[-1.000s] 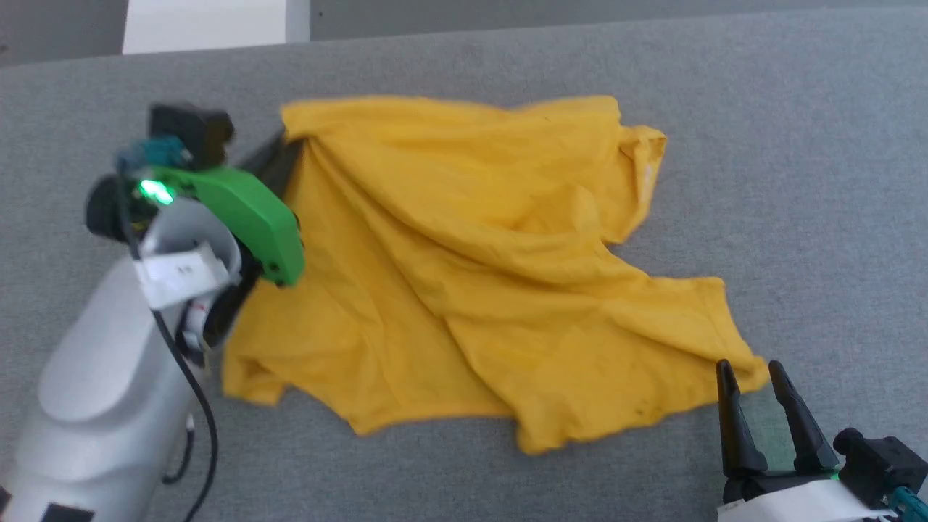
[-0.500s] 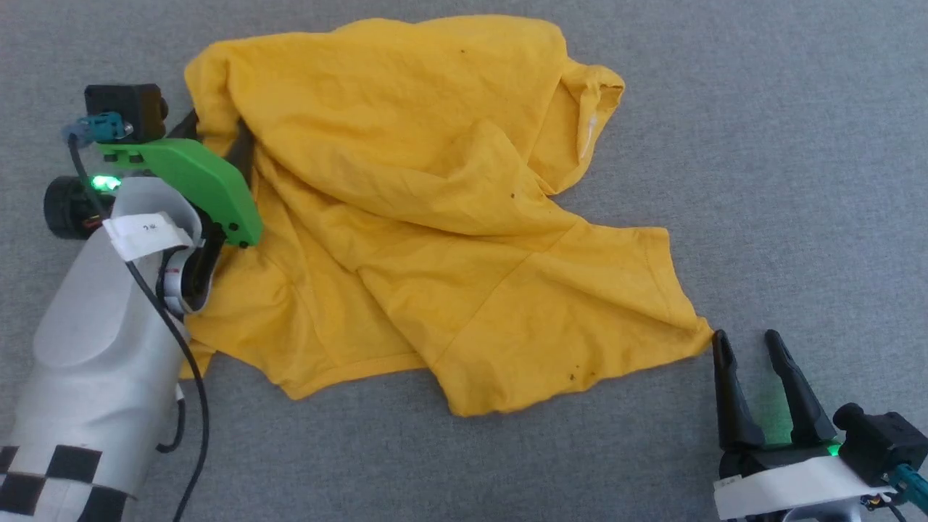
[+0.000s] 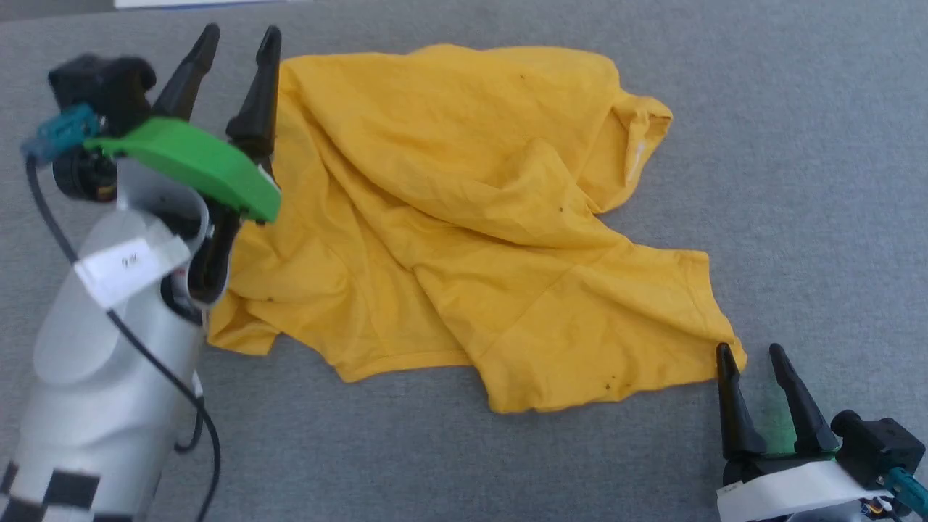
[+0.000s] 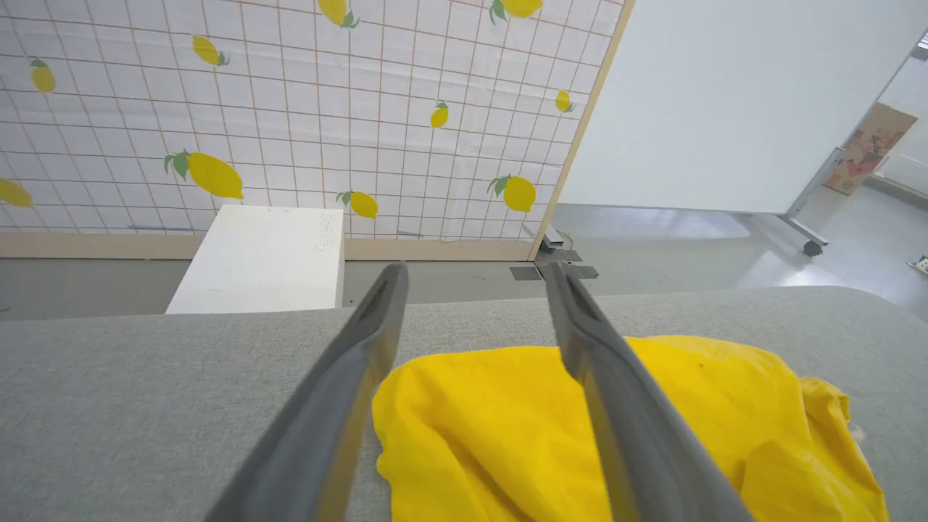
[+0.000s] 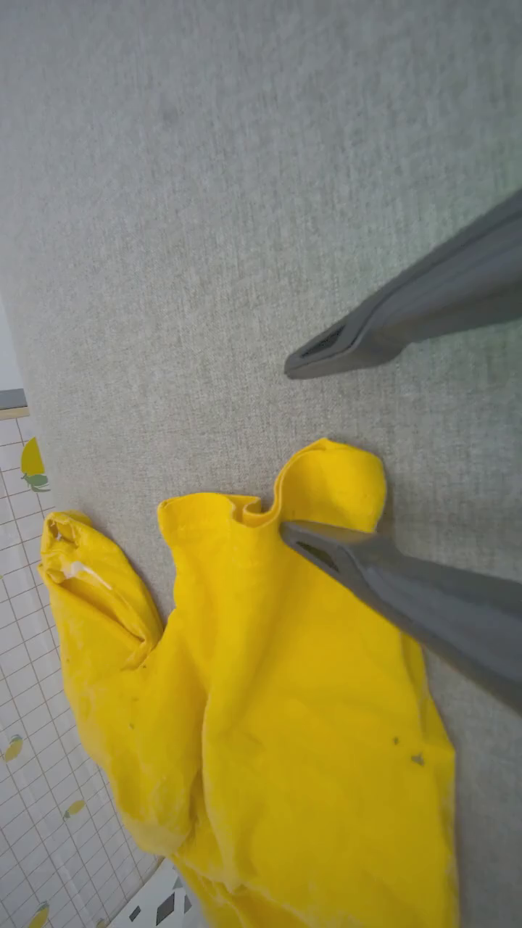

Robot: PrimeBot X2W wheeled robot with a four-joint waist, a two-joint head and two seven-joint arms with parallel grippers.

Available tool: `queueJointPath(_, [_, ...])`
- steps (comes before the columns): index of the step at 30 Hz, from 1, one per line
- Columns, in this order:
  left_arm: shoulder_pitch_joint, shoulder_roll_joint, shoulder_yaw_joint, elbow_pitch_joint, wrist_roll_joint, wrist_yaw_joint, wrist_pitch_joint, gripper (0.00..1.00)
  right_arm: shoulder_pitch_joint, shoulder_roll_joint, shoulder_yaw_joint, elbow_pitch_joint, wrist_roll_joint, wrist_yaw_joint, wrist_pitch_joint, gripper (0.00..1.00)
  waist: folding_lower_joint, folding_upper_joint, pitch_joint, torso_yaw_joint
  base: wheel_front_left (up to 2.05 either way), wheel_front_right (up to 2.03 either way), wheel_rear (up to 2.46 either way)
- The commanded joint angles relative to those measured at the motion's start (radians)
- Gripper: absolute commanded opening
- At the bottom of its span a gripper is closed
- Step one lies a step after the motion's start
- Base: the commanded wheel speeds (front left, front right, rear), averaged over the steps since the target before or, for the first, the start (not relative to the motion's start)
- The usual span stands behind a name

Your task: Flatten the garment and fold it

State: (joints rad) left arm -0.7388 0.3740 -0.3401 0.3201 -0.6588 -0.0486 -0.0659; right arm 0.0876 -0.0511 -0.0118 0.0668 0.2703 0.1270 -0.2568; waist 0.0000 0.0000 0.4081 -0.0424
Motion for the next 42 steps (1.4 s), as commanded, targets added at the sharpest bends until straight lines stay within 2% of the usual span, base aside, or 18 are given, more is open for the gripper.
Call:
queueJointPath(1, [0.071, 0.011, 0.008, -0.048, -0.008, 0.02, -0.008, 1.0, 0.002, 0.001, 0.0, 0.01, -0.007, 0.004, -0.005, 1.0, 0.0, 0.0, -0.077, 0.068, 0.0, 0.0, 0.0])
queueJointPath(7, [0.346, 0.051, 0.051, -0.237, -0.048, 0.12, 0.013, 1.0, 0.008, 0.001, 0.005, 0.035, -0.001, 0.004, -0.005, 1.0, 0.0, 0.0, -0.113, 0.093, 0.0, 0.0, 0.0])
queueJointPath(11, [0.52, 0.079, 0.068, -0.286, -0.095, 0.154, 0.056, 1.0, 0.009, 0.001, 0.004, 0.043, 0.001, 0.004, -0.005, 1.0, 0.0, 0.0, -0.122, 0.103, 0.0, 0.0, 0.0])
queueJointPath(16, [0.598, 0.126, 0.029, -0.273, -0.095, 0.129, 0.114, 1.0, 0.01, 0.001, 0.005, 0.053, -0.007, 0.004, -0.005, 1.0, 0.0, 0.0, -0.132, 0.121, 0.0, 0.0, 0.0])
queueJointPath(26, [0.515, 0.135, -0.063, -0.212, -0.094, 0.049, 0.23, 1.0, 0.005, 0.001, 0.015, 0.057, -0.013, 0.004, 0.001, 1.0, 0.0, 0.0, -0.144, 0.106, 0.0, 0.0, 0.0])
queueJointPath(35, [0.461, 0.155, -0.106, -0.118, -0.075, 0.035, 0.309, 1.0, 0.02, 0.001, 0.017, 0.05, -0.006, 0.004, -0.001, 1.0, 0.0, 0.0, -0.132, 0.056, 0.0, 0.0, 0.0])
queueJointPath(36, [0.454, 0.158, -0.11, -0.104, -0.068, 0.035, 0.311, 0.95, 0.02, 0.001, 0.016, 0.044, -0.005, 0.004, -0.001, 1.0, 0.0, 0.0, -0.13, 0.049, 0.0, 0.0, 0.0])
queueJointPath(37, [0.451, 0.162, -0.115, -0.096, -0.059, 0.034, 0.31, 0.39, 0.019, 0.001, 0.016, 0.038, -0.004, 0.004, -0.001, 1.0, 0.0, 0.0, -0.128, 0.042, 0.0, 0.0, 0.0])
queueJointPath(38, [0.449, 0.162, -0.115, -0.09, -0.054, 0.035, 0.301, 0.0, 0.018, 0.001, 0.015, 0.03, -0.003, 0.004, -0.002, 1.0, 0.0, 0.0, -0.126, 0.035, 0.0, 0.0, 0.0])
queueJointPath(42, [0.462, 0.149, -0.117, -0.098, -0.054, 0.033, 0.269, 0.0, 0.027, 0.001, 0.002, 0.002, -0.002, 0.004, -0.003, 1.0, 0.0, 0.0, -0.114, 0.028, 0.0, 0.0, 0.0])
